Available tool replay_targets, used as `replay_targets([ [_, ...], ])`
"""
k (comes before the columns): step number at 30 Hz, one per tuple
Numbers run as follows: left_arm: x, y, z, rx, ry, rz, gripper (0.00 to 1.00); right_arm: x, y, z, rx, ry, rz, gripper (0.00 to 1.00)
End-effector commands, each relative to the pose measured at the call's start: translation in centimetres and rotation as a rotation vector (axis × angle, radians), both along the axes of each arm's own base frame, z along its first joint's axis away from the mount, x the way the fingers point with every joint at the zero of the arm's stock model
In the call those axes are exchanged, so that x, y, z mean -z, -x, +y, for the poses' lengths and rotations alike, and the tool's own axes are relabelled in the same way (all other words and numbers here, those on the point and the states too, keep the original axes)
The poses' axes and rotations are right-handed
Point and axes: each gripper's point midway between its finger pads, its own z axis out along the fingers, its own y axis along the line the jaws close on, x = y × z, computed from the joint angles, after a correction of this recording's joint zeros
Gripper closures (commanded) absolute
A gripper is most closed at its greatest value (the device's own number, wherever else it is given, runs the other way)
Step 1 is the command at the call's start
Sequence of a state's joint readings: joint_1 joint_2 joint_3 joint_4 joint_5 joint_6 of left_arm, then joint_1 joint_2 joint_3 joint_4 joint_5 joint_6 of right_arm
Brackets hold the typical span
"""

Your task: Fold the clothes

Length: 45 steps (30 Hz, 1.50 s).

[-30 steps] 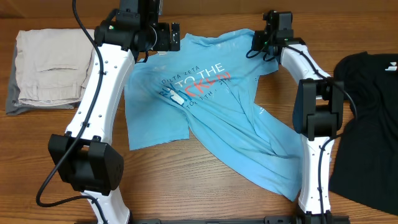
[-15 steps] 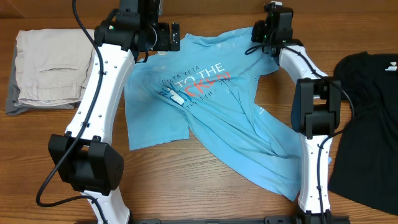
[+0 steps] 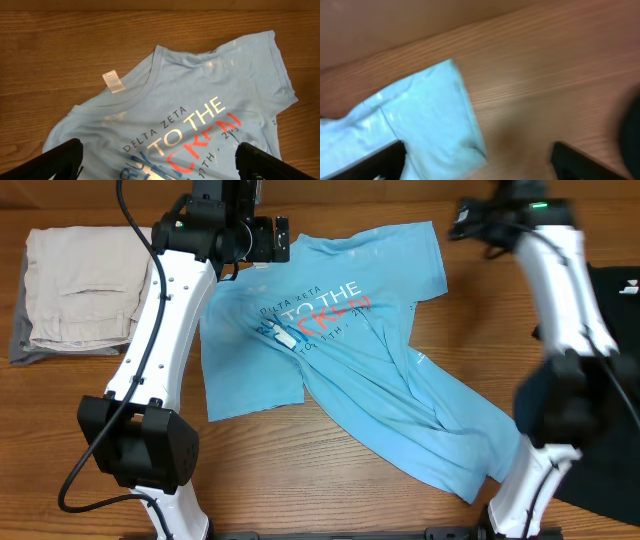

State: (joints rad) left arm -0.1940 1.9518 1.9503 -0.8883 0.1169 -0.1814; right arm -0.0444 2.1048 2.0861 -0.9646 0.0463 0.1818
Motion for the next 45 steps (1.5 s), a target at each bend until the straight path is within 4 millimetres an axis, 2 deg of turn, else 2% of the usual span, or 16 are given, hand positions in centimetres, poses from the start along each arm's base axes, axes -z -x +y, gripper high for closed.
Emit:
replay_targets([
  [1,0.3,-0.1,0.1,-0.004,0.008,0.008,0.00,-3.2,2.2,-2.1,0.059,0.015,-0.010,0.00],
  [6,0.3,-0.1,0.1,-0.004,0.007,0.008,0.00,-2.0,4.5,-2.7,0.074,0.009,0.089,0.00],
  [18,0.2,-0.2,0.0,-0.003,0.009,0.003,0.00,-1.9,4.4,-2.7,0.074,0.009,0.087,0.00],
  [20,0.7,0.3,0.4,0.002,-0.021,0.026,0.00,-1.9,4.4,-2.7,0.074,0.009,0.087,0.00],
  [23,2.3,2.6,1.0,0.022,-0.065,0.135,0.00,-1.9,4.4,-2.7,0.074,0.009,0.087,0.00],
  [24,2.8,3.5,1.4,0.023,-0.087,0.172,0.07,-1.9,4.4,-2.7,0.074,0.009,0.087,0.00],
  [26,3.8,5.2,2.4,0.013,-0.141,0.249,0.25,-1.9,4.4,-2.7,0.074,0.009,0.087,0.00],
  [27,4.3,6.3,2.7,0.016,-0.149,0.300,0.41,-1.9,4.4,-2.7,0.074,0.009,0.087,0.00],
  [28,4.6,7.3,2.7,0.021,-0.150,0.341,0.65,-1.9,4.4,-2.7,0.074,0.009,0.087,0.00],
  [30,5.5,9.8,2.7,0.038,-0.144,0.451,0.96,-1.9,4.4,-2.7,0.074,0.009,0.087,0.00],
  [34,8.2,13.2,2.4,0.062,-0.161,0.600,0.96,-1.9,4.4,-2.7,0.074,0.009,0.087,0.00],
  [40,14.8,17.0,1.7,0.032,-0.127,0.758,0.96,-1.9,4.4,-2.7,0.074,0.009,0.087,0.00],
  [42,17.0,17.9,1.9,0.012,-0.120,0.785,0.96,-1.9,4.4,-2.7,0.074,0.009,0.087,0.00],
  [45,19.4,18.2,2.0,-0.015,-0.110,0.777,0.96,-1.9,4.4,-2.7,0.074,0.009,0.087,0.00],
])
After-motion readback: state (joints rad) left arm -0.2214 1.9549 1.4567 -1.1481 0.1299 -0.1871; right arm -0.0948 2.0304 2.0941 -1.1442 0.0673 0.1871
